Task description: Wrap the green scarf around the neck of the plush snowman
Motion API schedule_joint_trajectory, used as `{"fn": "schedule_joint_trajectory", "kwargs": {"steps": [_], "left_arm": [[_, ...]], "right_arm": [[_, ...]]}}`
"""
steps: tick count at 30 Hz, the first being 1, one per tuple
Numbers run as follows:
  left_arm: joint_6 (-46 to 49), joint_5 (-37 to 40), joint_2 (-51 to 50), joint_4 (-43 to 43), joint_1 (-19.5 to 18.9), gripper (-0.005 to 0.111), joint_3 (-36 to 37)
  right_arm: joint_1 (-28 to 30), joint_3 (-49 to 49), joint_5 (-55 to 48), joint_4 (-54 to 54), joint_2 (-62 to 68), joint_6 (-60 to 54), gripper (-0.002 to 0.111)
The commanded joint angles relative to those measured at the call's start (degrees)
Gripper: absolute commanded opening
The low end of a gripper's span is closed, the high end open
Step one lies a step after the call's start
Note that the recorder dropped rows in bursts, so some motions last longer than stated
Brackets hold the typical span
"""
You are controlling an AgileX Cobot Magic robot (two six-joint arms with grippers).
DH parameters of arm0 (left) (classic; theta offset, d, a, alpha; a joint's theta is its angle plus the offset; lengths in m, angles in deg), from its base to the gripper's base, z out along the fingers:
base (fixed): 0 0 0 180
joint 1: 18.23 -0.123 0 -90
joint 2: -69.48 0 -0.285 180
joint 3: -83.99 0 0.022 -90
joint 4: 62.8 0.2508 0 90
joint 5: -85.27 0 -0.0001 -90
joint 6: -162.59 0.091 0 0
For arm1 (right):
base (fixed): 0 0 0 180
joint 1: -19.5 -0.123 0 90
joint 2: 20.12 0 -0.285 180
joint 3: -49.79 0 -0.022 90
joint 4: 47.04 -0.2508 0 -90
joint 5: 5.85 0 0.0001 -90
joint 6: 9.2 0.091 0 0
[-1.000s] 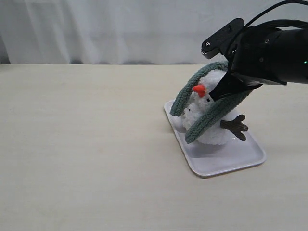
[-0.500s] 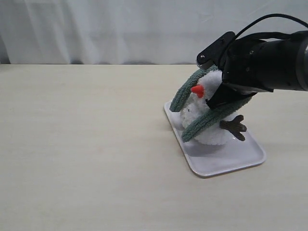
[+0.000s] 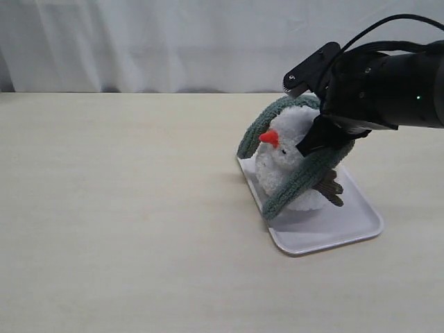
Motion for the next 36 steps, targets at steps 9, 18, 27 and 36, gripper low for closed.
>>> {"fn": "schedule_joint_trajectory", "kwargs": {"steps": [9, 18, 27, 36], "left_arm": [[0.1, -0.5, 0.2, -0.1, -0.1, 0.000, 0.2], [0.1, -0.5, 0.2, -0.1, -0.1, 0.000, 0.2], [0.1, -0.5, 0.2, -0.1, -0.1, 0.000, 0.2], [0.1, -0.5, 0.2, -0.1, -0.1, 0.000, 0.2]], "right_arm": [[0.3, 5.9, -5.3, -10.3, -3.9, -8.1, 0.044], [3.3, 10.8, 7.3, -22.4, -4.6, -16.4, 0.004], [8.0, 19.9, 2.0, -37.9, 4.4, -32.1, 0.004], [10.1, 20.7, 3.6, -36.6, 9.7, -32.0, 0.004]]}}
